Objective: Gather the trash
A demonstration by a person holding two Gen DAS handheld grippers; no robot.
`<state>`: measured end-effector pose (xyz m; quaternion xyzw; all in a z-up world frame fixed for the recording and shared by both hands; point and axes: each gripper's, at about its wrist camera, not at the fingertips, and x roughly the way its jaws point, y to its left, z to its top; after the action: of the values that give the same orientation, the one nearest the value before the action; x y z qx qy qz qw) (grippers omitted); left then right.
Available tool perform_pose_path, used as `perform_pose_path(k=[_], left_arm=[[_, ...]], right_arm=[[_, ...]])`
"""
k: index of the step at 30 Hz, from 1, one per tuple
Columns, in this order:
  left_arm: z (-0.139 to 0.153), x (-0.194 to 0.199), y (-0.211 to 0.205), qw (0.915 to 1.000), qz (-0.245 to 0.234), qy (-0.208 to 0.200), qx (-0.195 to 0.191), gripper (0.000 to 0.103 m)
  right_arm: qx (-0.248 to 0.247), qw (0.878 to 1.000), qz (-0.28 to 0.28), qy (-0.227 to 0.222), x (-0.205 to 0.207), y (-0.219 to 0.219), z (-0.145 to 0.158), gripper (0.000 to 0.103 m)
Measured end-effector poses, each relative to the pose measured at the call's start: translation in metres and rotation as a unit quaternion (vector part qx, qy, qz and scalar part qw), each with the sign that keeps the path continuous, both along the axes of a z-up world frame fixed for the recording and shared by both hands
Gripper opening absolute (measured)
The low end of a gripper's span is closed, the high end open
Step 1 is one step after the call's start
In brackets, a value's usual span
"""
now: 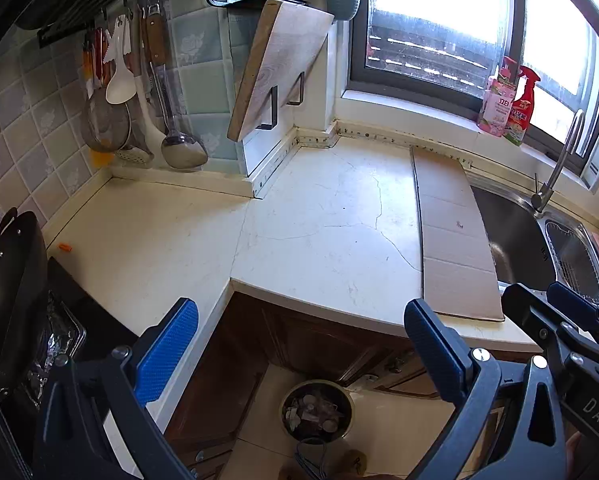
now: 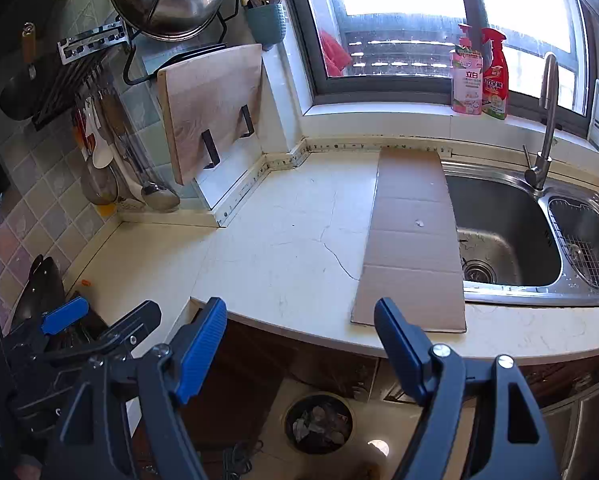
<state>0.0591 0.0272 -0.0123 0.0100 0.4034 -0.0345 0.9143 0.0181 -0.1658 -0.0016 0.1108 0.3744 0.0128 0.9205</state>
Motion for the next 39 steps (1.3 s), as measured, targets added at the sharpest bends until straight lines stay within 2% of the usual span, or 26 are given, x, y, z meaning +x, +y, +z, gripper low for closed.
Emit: perform_pose_path(k=[21,39], left_arm=[[-0.002,-0.004,0.003,1.0,-0.001,0.001,-0.003,0.102],[0.001,-0.007,-0.012,0.9999,0.007,-0.008,0.003,0.102]], right_arm=[[0.003,1.0,0.002,0.001,-0.002,0.0,-0.001,0.077],[0.012,1.0,0.0,-0.008,-0.004,-0.008,0.0,0.077]])
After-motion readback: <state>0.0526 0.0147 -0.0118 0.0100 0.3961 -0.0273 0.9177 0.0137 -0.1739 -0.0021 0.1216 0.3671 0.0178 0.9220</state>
